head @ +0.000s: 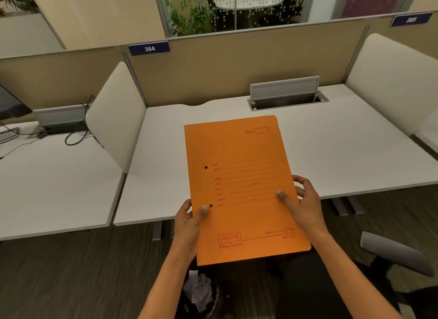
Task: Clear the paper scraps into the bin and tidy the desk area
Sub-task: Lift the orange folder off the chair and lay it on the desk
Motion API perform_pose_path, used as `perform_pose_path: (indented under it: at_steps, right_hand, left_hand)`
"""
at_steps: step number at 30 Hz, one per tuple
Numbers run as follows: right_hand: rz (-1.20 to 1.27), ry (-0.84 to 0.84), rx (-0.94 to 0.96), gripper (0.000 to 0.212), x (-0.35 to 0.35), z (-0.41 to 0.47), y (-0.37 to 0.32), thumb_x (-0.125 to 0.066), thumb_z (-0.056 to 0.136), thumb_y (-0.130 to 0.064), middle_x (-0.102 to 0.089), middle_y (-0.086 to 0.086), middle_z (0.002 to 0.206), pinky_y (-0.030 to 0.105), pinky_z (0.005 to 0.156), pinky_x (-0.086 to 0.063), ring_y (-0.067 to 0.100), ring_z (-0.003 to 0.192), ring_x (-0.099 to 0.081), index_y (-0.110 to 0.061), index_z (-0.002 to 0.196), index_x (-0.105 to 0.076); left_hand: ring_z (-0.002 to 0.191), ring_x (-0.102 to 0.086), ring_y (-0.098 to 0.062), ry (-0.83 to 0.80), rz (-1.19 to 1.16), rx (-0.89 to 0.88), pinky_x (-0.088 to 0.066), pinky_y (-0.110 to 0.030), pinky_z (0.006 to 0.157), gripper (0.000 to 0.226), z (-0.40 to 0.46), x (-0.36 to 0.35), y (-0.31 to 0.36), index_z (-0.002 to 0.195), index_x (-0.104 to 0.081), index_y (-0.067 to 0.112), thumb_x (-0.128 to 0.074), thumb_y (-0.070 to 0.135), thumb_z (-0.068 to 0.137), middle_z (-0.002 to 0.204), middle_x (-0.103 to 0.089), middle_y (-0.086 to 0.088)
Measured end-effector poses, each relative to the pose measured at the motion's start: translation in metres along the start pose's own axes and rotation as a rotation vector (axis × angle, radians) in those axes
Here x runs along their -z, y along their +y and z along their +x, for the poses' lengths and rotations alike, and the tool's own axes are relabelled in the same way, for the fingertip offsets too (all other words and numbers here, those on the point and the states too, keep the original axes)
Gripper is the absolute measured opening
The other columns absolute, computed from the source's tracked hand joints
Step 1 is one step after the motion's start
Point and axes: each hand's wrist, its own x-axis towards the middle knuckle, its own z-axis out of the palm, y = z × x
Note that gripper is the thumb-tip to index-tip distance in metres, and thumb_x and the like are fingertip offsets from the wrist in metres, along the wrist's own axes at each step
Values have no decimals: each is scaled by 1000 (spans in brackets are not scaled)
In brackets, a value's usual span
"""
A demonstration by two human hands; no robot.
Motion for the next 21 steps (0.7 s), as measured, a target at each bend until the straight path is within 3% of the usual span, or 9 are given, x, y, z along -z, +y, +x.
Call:
perform_pose_path:
  at_steps: [4,8,12,15,18,21]
  right_hand:
    - [-271,135,139,70,-30,26,-6,-75,84,-48,-48,-8,140,31,86,-48,11,115,-51,-32,140,-37]
    - [-402,111,201,85,-66,60,-21,-68,79,-64,-42,-3,149,38,99,-45,11,126,-43,-29,146,-30]
    - [-441,160,169,99,-89,78,-34,-66,71,-76,-36,0,152,50,102,-50,25,135,-44,-26,147,-27]
    - [-630,262,214,113,-111,84,-50,-61,64,-88,-19,2,160,61,107,-37,30,144,-26,-24,150,-23]
    - [-766,319,227,126,-133,95,-72,-50,55,-98,-9,10,165,61,112,-25,35,148,-16,-24,152,-19]
    - [-751,300,210,130,-146,107,-84,-52,54,-98,-8,12,165,59,110,-30,36,148,-19,-23,154,-16]
  left_hand:
    - [107,-71,-39,-50,-19,38,-59,-60,83,52,34,8,10,129,-53,13,-75,23,82,121,-72,-14]
    - [106,-71,-38,-60,-15,49,-58,-61,84,49,74,17,27,127,-54,13,-73,22,83,120,-73,-13]
    - [105,-71,-38,-73,1,48,-57,-64,86,51,97,25,46,128,-54,15,-74,24,82,120,-73,-12]
    - [104,-72,-37,-84,22,40,-58,-62,85,53,109,29,56,128,-54,17,-75,26,81,119,-73,-10]
    - [102,-73,-36,-87,18,38,-61,-56,80,50,115,29,59,127,-56,18,-75,25,82,118,-74,-9]
    - [102,-73,-36,-85,-4,36,-62,-52,76,47,119,30,60,126,-57,18,-75,23,83,117,-74,-9]
